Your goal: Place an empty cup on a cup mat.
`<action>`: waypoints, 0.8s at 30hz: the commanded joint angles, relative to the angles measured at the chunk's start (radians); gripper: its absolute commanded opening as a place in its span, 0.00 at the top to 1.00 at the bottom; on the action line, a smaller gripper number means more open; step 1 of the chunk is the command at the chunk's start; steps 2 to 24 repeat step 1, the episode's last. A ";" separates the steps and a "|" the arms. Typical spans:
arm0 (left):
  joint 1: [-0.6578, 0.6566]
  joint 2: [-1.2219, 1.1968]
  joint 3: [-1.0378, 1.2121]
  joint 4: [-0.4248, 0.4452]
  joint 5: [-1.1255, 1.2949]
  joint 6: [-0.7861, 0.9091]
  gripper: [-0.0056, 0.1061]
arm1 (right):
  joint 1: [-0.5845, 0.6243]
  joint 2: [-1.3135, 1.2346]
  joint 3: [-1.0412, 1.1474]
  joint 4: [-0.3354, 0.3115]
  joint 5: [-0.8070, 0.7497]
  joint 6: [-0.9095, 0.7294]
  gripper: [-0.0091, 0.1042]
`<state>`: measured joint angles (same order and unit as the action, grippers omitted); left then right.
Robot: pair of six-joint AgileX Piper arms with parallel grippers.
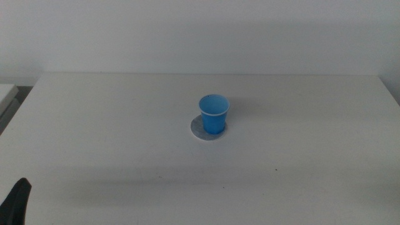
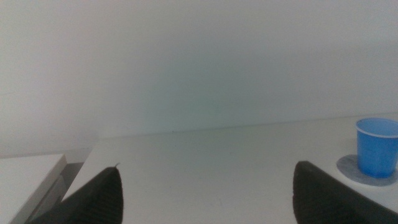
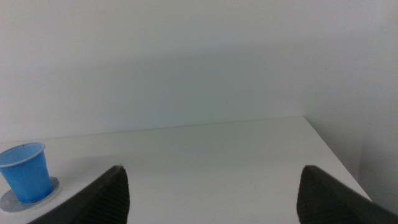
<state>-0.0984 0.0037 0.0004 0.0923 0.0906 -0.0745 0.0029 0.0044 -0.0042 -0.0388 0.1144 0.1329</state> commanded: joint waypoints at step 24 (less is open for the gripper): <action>-0.003 -0.004 0.000 -0.004 -0.005 -0.003 0.11 | -0.003 -0.004 0.004 -0.003 -0.010 0.000 0.15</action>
